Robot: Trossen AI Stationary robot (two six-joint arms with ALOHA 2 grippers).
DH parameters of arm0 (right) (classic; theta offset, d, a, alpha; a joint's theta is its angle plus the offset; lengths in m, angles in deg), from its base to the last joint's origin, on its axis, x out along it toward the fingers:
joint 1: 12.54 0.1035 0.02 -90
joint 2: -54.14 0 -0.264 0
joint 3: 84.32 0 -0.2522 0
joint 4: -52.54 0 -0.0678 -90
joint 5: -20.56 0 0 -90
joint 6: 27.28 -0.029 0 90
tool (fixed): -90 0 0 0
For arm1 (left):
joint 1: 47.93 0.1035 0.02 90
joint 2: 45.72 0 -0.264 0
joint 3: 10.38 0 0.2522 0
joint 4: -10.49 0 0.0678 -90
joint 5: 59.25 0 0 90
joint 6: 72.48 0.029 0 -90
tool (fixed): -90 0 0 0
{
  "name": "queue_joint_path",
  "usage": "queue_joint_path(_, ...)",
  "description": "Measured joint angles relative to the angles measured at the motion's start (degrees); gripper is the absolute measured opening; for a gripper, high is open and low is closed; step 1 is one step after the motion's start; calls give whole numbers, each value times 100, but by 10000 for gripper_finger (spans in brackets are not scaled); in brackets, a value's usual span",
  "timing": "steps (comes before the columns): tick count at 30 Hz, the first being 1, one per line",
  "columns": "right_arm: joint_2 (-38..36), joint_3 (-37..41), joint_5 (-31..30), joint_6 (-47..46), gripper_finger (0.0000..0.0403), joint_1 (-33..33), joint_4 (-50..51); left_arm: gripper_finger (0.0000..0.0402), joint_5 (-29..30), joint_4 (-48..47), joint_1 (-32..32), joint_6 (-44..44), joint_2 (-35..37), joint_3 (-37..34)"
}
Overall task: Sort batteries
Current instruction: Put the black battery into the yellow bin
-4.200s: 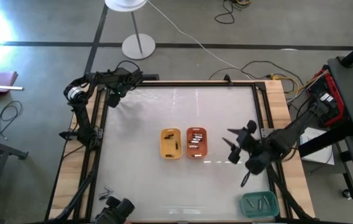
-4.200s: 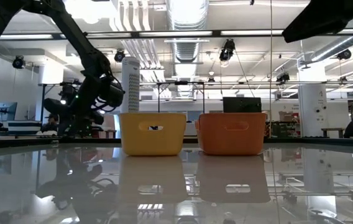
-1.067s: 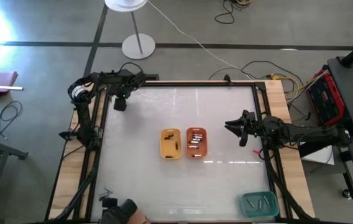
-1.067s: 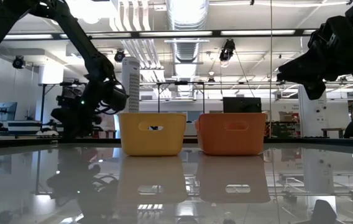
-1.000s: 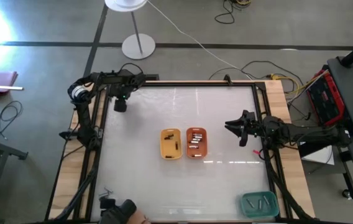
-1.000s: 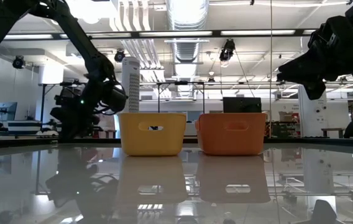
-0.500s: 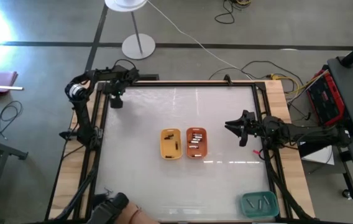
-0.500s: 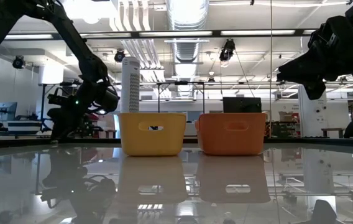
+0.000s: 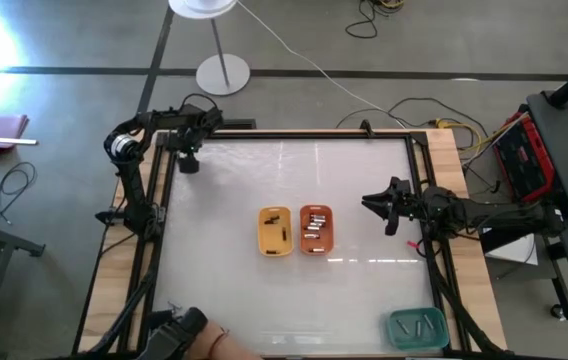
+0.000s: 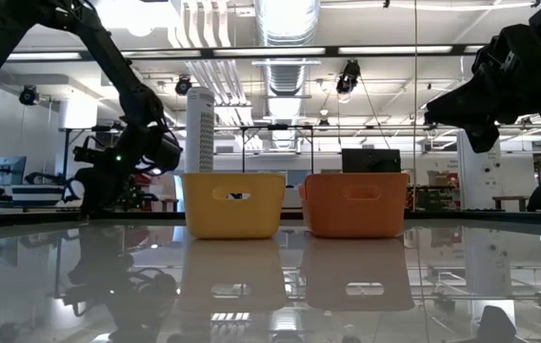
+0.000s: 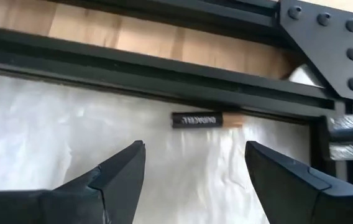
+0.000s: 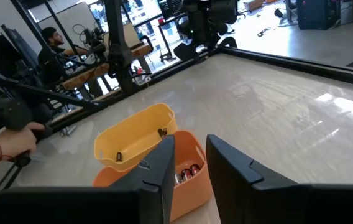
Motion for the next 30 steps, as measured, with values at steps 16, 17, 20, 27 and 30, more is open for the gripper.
queue_joint_path(16, 0, 0, 0, 0, 103, 0, 2, 305, 61, 58, 232, -14, -92, 234)
queue_joint_path(17, 0, 0, 0, 0, 103, 0, 0, 305, 72, -32, 247, 93, -92, 239)
queue_joint_path(20, 0, 0, 0, 0, 99, 0, 2, 304, 54, -245, 274, 362, -92, 295)
queue_joint_path(27, 0, 0, 0, 0, 79, 0, 2, 300, 457, -489, 155, 1120, -92, 323)
queue_joint_path(30, 0, 0, 0, 0, 72, 0, 1, 300, 1019, -404, -74, 1652, -92, 451)
